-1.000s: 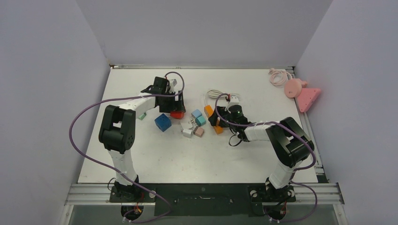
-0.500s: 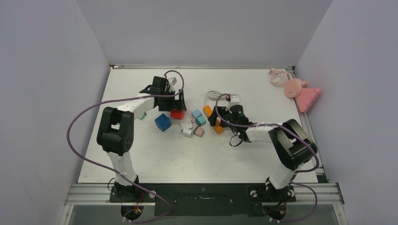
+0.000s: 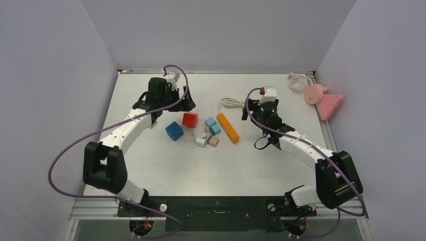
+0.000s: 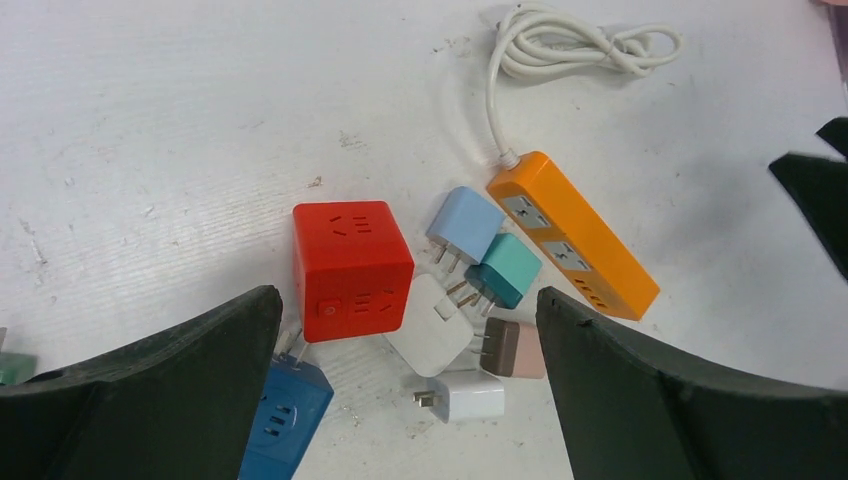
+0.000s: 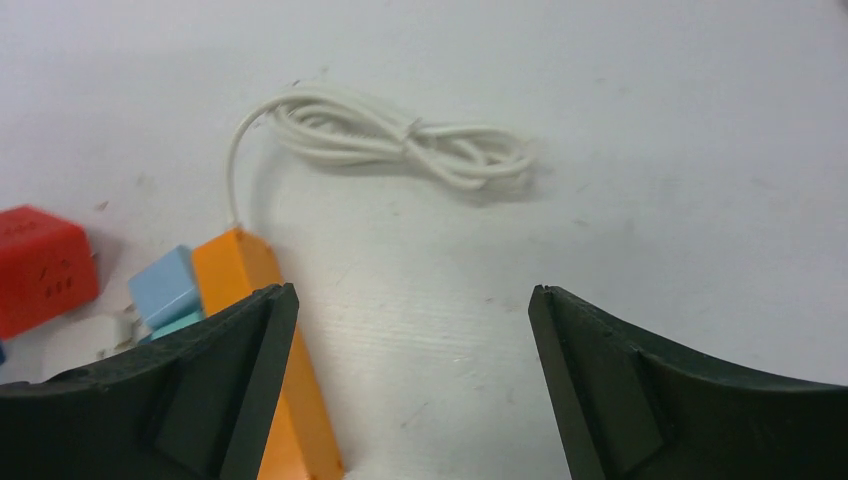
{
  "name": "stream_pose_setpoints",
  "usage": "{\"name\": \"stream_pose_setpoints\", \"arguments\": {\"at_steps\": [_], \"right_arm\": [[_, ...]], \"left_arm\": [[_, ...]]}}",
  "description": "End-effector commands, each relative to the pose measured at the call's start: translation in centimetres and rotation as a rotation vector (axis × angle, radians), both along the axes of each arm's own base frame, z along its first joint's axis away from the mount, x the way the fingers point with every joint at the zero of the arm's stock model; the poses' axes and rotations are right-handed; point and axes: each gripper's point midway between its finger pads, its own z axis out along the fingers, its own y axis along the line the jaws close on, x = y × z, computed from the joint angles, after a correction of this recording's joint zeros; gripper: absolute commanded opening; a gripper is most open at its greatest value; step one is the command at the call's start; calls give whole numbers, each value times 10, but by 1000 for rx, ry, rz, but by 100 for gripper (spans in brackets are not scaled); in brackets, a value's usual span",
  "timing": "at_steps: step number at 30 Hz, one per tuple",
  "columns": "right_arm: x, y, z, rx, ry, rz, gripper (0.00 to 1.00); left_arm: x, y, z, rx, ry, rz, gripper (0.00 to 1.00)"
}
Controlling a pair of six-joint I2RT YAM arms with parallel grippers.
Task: Pull the plug off the socket
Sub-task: Place the plug at the center of the board, then move the socket to the center of the board.
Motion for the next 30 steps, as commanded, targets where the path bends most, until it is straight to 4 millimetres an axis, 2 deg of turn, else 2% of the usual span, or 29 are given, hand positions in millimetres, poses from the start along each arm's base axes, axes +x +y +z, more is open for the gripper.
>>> {"name": "stream_pose_setpoints", "arguments": {"at_steps": [1, 7, 11, 15, 21, 23, 26, 27, 30], "right_arm": [[16, -74, 44, -82, -57, -207, 90], [25, -173, 64, -104, -67, -430, 90], [25, -240, 57, -101, -55, -570, 90], [21, -293, 45, -39, -60, -683, 92], [27, -341, 23, -17, -93, -734, 95], [31, -351, 16, -5, -101, -723, 96], [33, -372, -1, 22, -90, -729, 97], [34, -376, -12, 43, -69, -714, 98], [37, -396, -22, 81, -47, -702, 96]], "left_arm": [[-6, 3, 45, -74, -124, 4, 96], [-19, -9, 71, -163, -152, -57, 96], [-24, -14, 81, -203, -168, -81, 96], [-26, -14, 87, -216, -176, -81, 96], [-24, -9, 92, -267, -167, -74, 96], [-22, -6, 93, -297, -161, -67, 96], [-19, 1, 94, -313, -160, -49, 96], [-18, 3, 94, -314, -160, -44, 96], [-17, 5, 92, -315, -156, -39, 96]]}}
